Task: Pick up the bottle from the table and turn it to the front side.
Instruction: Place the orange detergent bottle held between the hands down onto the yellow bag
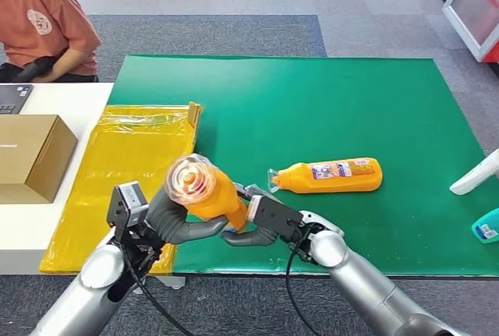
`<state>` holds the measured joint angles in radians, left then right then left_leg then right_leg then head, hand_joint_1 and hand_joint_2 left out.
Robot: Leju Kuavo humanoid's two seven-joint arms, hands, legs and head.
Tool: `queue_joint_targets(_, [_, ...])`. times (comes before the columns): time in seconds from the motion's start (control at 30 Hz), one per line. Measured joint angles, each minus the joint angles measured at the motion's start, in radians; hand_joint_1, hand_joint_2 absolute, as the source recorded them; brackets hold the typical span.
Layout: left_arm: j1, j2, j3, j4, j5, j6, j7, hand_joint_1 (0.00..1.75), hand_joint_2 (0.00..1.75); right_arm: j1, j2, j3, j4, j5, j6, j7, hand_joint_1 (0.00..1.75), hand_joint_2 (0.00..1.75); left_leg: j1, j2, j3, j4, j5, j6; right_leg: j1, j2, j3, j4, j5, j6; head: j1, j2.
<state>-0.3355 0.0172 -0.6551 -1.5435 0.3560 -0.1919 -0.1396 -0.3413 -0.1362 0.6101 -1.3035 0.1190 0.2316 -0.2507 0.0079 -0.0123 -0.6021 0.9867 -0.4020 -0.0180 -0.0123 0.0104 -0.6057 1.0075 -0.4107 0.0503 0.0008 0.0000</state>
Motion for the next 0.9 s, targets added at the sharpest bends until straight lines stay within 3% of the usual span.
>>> queue_joint_targets(0.03, [0.000, 0.000, 0.000, 0.000, 0.000, 0.000, 0.000, 1.75, 1.75, 0.000, 0.000, 0.001, 0.000, -0.001, 0.000, 0.000, 0.00, 1.75, 0.000, 0.000, 0.000, 0.000, 0.000, 0.000, 0.000, 0.000, 0.000, 0.000, 0.000, 0.000, 0.000, 0.000])
queue_joint_targets(0.63, [0.009, 0.015, -0.001, 0.000, 0.020, -0.002, -0.009, 1.75, 1.75, 0.003, 0.000, -0.014, 0.009, -0.052, -0.005, 0.009, 0.00, 1.75, 0.000, 0.000, 0.000, 0.000, 0.000, 0.000, 0.000, 0.000, 0.000, 0.000, 0.000, 0.000, 0.000, 0.000])
queue_joint_targets(0.9, [0.086, 0.064, 0.108, 0.000, -0.078, 0.072, -0.051, 1.75, 1.75, 0.052, -0.005, -0.120, -0.002, -0.083, -0.042, 0.025, 0.00, 1.75, 0.000, 0.000, 0.000, 0.000, 0.000, 0.000, 0.000, 0.000, -0.001, 0.000, 0.000, 0.000, 0.000, 0.000])
